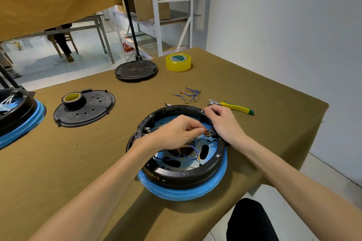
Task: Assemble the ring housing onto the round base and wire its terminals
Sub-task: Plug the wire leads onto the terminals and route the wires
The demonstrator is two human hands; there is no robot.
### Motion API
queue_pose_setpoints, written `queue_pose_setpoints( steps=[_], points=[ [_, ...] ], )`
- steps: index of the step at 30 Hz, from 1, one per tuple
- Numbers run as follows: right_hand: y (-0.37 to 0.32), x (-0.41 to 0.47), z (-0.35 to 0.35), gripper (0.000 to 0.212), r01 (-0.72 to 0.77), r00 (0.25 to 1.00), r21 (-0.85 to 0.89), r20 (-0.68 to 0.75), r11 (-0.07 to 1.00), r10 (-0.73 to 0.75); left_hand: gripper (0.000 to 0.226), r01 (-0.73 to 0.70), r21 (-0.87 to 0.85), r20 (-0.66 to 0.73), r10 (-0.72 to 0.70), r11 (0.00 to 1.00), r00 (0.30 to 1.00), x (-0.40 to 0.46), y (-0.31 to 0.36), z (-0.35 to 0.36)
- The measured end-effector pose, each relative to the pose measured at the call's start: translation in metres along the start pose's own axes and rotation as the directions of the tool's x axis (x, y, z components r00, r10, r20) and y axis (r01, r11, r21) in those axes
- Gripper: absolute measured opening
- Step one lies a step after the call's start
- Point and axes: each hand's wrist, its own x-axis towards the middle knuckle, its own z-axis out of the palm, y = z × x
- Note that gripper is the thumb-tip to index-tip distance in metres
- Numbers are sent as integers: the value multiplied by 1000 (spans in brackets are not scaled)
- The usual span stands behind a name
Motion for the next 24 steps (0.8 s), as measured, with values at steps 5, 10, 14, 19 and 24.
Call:
queue_pose_setpoints(
  steps=[5,10,14,19,24],
  points=[
    [-3,-2,0,24,4,1000,-28,-3,1000,-4,25,21,-13,9,-21,1000,1000,2,2,2],
    [-7,-4,0,25,2,1000,-45,-1,999,-2,26,21,13,4,-21,1000,1000,6,4,1],
    [-7,-5,0,26,-8,1000,-49,1,999,8,30,9,41,-17,-9,999,1000,5,3,3],
    [-5,-4,1,25,-15,1000,-24,-3,1000,15,20,-48,210,-138,78,976,987,-4,0,8],
    [-3,-4,2,24,-10,1000,-24,-9,1000,10,12,-123,316,-193,191,941,963,-5,5,6]
  ],
)
